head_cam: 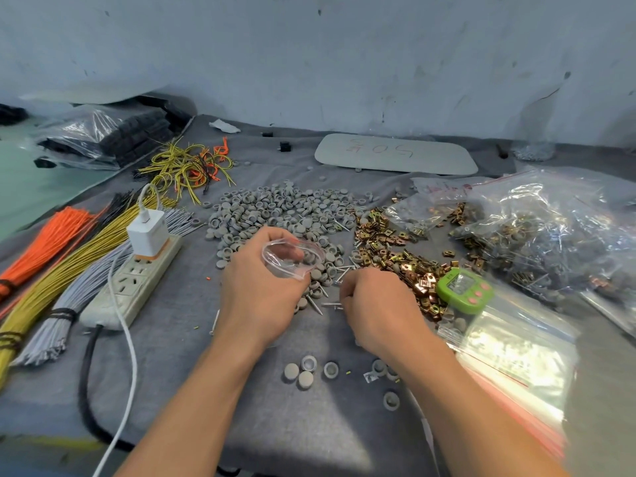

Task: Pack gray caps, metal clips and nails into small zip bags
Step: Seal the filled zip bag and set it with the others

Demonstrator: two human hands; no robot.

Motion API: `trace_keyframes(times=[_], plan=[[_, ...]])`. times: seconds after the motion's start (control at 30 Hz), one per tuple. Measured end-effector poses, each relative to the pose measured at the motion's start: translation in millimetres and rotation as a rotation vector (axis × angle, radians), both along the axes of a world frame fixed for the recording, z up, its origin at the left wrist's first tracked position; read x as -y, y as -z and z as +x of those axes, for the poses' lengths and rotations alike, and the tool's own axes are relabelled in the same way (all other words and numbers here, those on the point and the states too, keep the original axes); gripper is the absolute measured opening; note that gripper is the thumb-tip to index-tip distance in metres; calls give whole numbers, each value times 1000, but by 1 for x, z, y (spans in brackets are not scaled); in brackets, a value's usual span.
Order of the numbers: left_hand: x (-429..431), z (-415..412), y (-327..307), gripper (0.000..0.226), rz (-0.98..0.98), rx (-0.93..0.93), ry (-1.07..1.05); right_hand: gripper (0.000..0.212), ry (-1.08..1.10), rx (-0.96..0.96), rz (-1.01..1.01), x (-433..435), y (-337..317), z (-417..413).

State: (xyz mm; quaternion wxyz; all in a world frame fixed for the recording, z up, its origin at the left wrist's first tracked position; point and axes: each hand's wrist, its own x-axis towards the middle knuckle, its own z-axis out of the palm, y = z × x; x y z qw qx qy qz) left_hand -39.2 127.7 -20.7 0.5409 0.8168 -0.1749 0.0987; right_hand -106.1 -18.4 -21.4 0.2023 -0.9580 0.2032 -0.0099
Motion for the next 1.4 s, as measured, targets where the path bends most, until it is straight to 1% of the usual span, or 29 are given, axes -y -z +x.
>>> trace_keyframes(times=[0.1,0.13,0.17,0.23,0.3,0.37,0.43,0.5,0.57,0.73,0.8,0.87,0.9,0.93,0.97,1.07,1.1,1.13,1.2,1.3,1.4], plan=[[0,1,1,37,46,4,-2,24,26,20,35,3,-4,-1],[-1,1,1,37,58,3,-2,24,44,57,55,5,-4,-1],[-1,1,1,37,66,0,1,23,69,132,83,6,-4,-2],[-1,0,0,39,93,-7,11,20,116,404,182,8,-5,-4],[0,-2,0,39,133,-5,21,17,134,675,356,8,-11,-6],[3,-3,1,38,164,-5,45,17,113,814,578,5,-16,-9],[6,-5,2,38,203,-8,75,20,75,837,705,1,-18,-10],[8,-7,3,41,235,3,112,22,44,821,732,-5,-19,-9],[10,-9,2,43,233,14,142,24,20,794,724,-11,-18,-8],[8,-9,2,38,141,4,181,27,-36,720,616,-22,-15,-7],[8,-7,2,40,116,-18,156,31,-31,808,635,-20,-16,-7],[7,-5,1,40,75,-24,112,29,40,908,571,-11,-16,-6],[6,-4,1,39,45,-25,94,26,87,900,494,-6,-15,-6],[5,-3,1,39,11,-25,78,23,123,831,408,-1,-13,-5],[3,-2,0,39,-21,-23,61,22,135,696,327,2,-10,-4],[-1,1,-1,40,-70,-6,24,27,73,182,168,3,0,0],[-1,1,-1,40,-71,-6,24,30,38,74,130,1,1,1],[-1,1,-1,41,-66,-4,25,34,11,17,105,-1,2,3],[0,0,-2,41,-35,-1,27,36,-14,-13,66,-3,3,5],[0,-3,-2,39,20,11,30,32,-21,7,25,-5,5,5],[0,-4,-2,39,54,7,22,32,31,2,-9,-6,1,5]])
